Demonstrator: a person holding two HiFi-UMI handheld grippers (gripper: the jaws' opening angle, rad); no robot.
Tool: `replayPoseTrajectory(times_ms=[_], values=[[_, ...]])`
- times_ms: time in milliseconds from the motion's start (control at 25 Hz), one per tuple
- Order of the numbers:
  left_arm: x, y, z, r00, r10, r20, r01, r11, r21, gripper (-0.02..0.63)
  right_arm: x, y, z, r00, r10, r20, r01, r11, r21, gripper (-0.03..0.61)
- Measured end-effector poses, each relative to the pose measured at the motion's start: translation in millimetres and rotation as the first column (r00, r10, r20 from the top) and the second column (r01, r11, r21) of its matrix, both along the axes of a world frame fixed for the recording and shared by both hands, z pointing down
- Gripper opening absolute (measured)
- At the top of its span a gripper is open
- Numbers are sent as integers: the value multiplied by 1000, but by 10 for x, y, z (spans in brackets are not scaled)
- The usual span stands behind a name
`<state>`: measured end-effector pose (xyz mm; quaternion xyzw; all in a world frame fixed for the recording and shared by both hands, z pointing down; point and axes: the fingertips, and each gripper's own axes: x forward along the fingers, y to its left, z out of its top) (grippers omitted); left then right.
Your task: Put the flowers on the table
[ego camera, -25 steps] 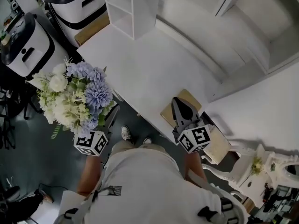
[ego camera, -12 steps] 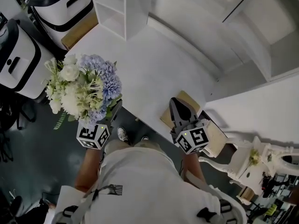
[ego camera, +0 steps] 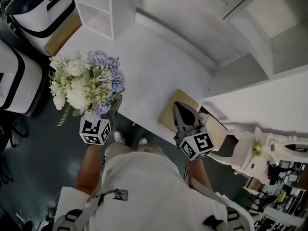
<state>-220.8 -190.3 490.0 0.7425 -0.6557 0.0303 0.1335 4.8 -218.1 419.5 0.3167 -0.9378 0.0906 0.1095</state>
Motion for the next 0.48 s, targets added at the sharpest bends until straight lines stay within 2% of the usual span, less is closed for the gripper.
replayPoseTrajectory(times_ms=[240, 480], values=[[-97, -74, 188, 999, 42, 26, -41, 999, -16, 383, -149, 210, -35, 999, 23, -31, -23, 1000, 9, 9], [-136, -237, 354, 995, 78, 61, -77, 997, -23, 383, -124, 347, 13, 996, 68, -62, -69, 998, -5, 9]])
